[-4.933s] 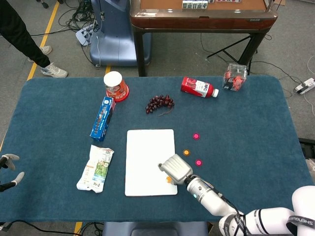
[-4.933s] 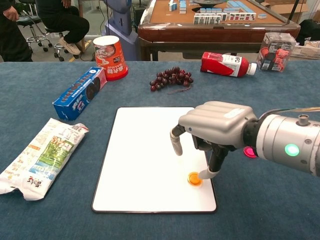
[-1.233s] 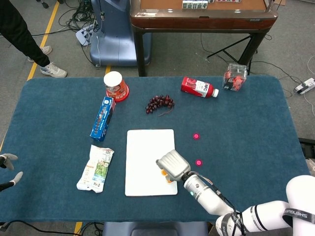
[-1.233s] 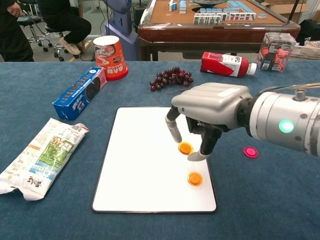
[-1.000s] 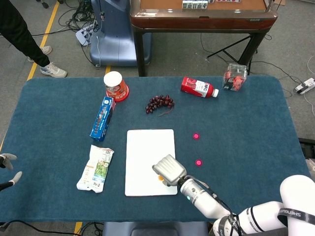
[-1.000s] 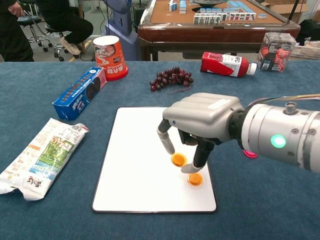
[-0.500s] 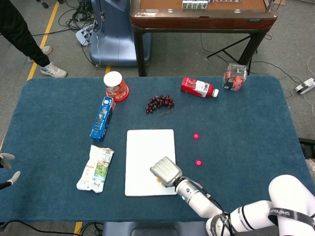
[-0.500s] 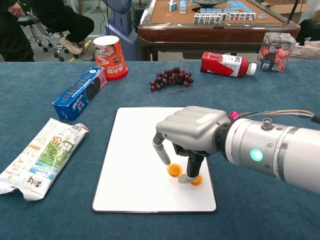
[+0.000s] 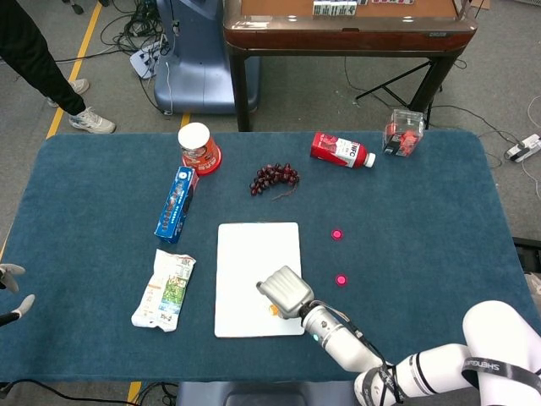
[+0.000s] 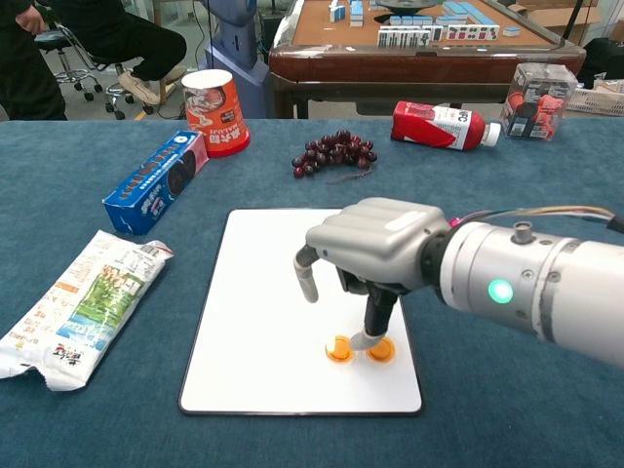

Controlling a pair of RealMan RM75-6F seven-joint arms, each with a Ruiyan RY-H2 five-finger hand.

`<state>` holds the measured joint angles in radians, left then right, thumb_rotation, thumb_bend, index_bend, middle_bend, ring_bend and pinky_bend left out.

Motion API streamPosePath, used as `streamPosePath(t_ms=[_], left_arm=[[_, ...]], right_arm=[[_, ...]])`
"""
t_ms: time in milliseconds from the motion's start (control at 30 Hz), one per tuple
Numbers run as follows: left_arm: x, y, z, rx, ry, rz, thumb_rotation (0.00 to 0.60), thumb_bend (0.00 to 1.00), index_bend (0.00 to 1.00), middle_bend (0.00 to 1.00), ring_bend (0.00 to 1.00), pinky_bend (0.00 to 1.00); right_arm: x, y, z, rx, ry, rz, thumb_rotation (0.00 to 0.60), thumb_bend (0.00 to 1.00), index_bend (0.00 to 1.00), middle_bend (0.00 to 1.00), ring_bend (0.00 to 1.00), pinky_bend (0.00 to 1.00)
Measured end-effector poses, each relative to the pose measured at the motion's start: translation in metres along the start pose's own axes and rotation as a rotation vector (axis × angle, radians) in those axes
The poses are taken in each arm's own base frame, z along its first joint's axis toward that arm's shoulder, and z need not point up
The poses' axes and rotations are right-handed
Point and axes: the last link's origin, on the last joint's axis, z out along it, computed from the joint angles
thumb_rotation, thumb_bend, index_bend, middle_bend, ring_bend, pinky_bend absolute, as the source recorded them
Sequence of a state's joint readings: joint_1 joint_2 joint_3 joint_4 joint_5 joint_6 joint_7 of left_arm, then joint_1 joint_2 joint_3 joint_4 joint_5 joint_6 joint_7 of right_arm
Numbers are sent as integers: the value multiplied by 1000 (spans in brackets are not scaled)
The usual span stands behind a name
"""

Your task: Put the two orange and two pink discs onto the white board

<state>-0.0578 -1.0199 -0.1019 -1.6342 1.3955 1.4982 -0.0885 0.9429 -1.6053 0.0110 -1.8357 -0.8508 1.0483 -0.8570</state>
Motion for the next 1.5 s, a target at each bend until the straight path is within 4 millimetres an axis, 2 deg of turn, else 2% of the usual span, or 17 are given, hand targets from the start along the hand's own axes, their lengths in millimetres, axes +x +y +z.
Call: streamPosePath(t_ms=[367, 700, 1100, 1500], left_arm=[[-3, 2, 0, -4, -10, 13, 600, 245, 494, 583, 490, 784], [-6, 3, 0, -7, -18, 20, 600, 245, 493, 583, 490, 784], [-7, 4, 0, -9, -22, 23, 600, 245, 493, 583, 490, 784], [-7, 4, -1, -8, -22, 23, 600, 245, 493, 583, 490, 784]], right_arm=[[13, 52, -27, -138, 7, -48, 600, 155, 392, 1000, 1000, 1000], [-4, 91, -48, -247, -57, -47, 600, 159, 392, 1000, 1000, 1000], [-24, 114, -54, -306, -101, -30, 600, 163, 392, 1000, 1000, 1000], [-39, 121, -52, -327, -133, -15, 600, 167, 406, 1000, 1000, 1000]])
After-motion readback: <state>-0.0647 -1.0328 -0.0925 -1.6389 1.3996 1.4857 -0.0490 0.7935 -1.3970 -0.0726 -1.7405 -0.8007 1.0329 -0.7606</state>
